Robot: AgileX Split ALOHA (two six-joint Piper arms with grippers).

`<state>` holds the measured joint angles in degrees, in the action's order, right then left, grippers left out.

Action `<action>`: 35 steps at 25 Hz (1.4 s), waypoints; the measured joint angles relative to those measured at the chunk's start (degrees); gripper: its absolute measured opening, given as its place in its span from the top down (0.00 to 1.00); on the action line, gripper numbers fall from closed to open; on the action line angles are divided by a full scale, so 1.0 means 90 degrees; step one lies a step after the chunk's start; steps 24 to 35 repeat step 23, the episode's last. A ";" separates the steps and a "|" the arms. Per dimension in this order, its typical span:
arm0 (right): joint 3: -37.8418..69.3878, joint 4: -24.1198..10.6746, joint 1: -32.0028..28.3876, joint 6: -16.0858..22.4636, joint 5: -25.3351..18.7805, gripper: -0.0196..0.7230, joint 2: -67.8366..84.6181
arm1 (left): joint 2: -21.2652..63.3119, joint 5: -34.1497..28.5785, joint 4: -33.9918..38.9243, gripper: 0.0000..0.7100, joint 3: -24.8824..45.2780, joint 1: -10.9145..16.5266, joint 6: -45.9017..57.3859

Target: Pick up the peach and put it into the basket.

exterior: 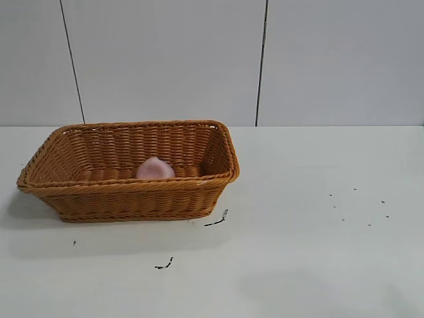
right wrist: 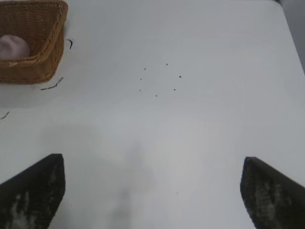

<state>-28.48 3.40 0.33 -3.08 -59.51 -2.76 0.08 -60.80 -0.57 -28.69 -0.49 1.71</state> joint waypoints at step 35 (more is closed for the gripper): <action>0.0005 0.0000 0.0021 0.0000 0.0057 0.04 0.0335 | 0.0000 0.0000 0.0000 0.02 0.0000 0.0000 0.0000</action>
